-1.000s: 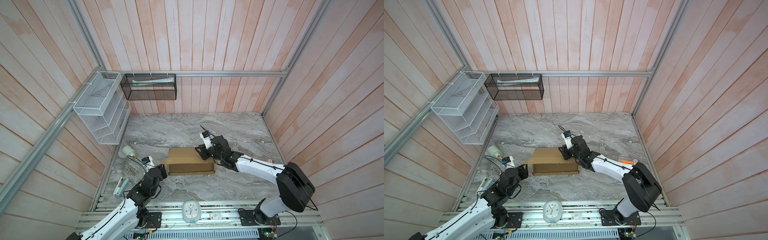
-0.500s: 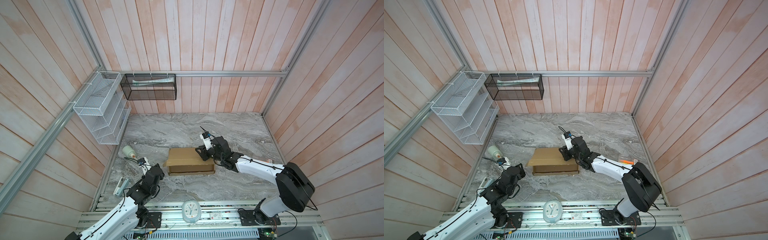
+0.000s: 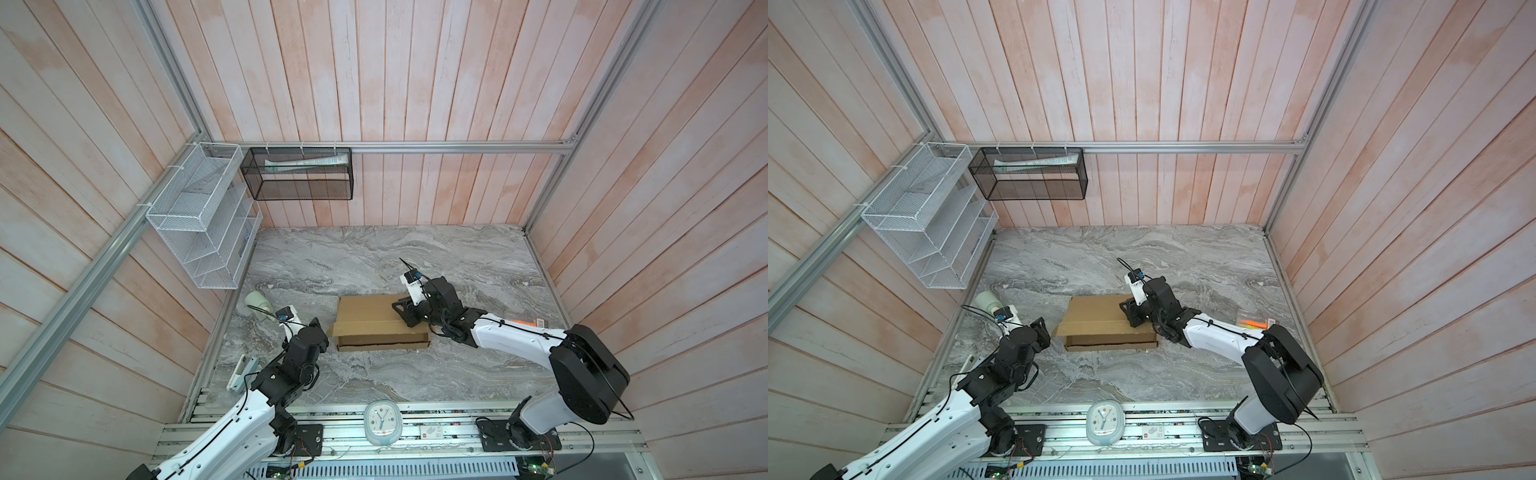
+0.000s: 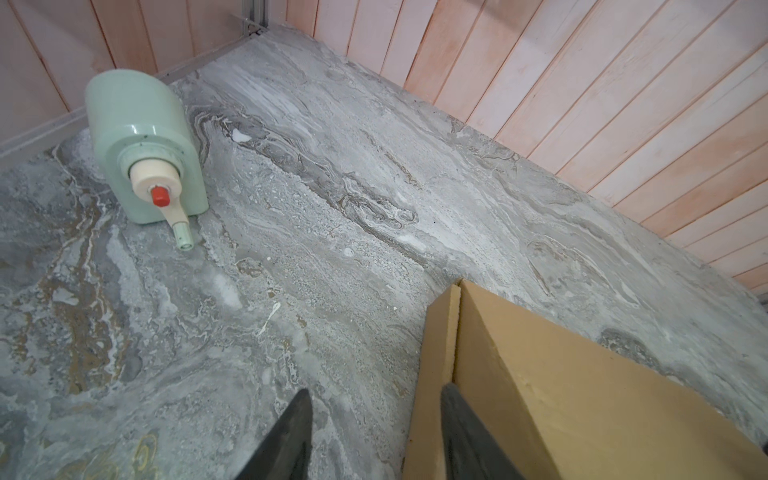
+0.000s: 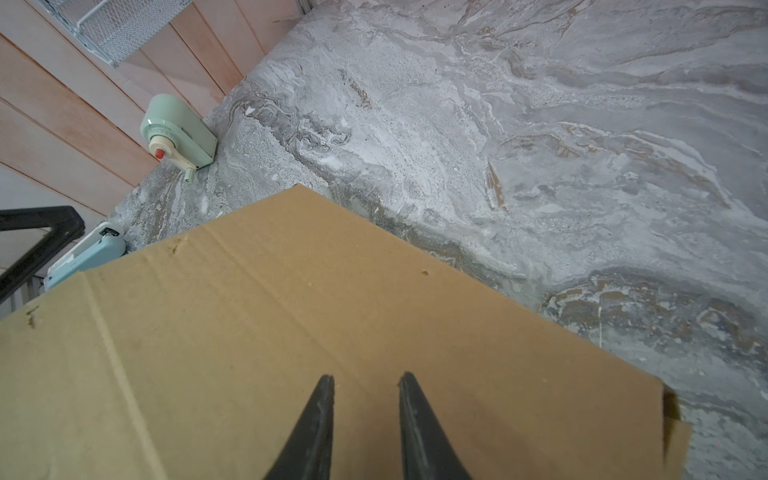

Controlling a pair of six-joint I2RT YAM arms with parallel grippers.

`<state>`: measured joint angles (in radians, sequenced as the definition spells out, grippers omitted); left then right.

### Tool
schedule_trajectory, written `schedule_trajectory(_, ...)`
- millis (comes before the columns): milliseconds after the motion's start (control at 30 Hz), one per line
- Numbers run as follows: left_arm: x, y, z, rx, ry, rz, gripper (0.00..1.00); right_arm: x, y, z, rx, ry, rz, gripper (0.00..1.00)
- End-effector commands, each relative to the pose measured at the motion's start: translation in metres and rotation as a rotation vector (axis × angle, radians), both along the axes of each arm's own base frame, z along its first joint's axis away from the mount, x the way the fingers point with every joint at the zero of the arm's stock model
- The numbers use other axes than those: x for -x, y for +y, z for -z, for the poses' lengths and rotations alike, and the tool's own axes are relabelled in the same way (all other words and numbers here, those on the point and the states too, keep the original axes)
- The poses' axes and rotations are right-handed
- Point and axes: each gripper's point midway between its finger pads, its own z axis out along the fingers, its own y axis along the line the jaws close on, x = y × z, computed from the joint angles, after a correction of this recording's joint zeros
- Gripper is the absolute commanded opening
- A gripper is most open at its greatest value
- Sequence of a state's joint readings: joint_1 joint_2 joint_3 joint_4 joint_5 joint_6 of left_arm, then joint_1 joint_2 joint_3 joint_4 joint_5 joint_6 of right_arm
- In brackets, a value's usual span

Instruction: Fold the paper box

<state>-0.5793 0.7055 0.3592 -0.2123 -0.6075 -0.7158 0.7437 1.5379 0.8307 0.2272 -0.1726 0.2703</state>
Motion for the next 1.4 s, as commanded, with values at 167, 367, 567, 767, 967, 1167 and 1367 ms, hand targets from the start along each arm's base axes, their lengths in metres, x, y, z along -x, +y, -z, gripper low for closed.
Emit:
schedule_trajectory(167,-0.02,-0.02,-0.026,-0.021,-0.044,0.158,0.54,0.014,-0.007,0.014,0.021,0.051,-0.01,0.28)
schedule_trajectory(367,-0.031,-0.039,-0.017,-0.006,0.011,0.273,0.54,0.02,-0.012,0.02,0.034,0.071,-0.011,0.28)
schedule_trajectory(567,-0.038,-0.052,-0.009,0.017,0.05,0.35,0.54,0.026,-0.019,0.026,0.042,0.092,0.005,0.27)
schedule_trajectory(767,-0.042,-0.057,0.004,0.035,0.105,0.387,0.54,0.032,-0.024,0.033,0.062,0.122,0.004,0.27)
schedule_trajectory(967,-0.044,-0.059,0.008,0.049,0.12,0.408,0.54,0.034,-0.027,0.039,0.079,0.138,0.008,0.26)
schedule_trajectory(1167,-0.046,-0.062,0.017,0.062,0.143,0.424,0.54,0.034,-0.027,0.043,0.096,0.152,0.004,0.25)
schedule_trajectory(1367,-0.048,-0.064,0.025,0.067,0.17,0.437,0.53,0.033,-0.028,0.046,0.097,0.162,0.005,0.25)
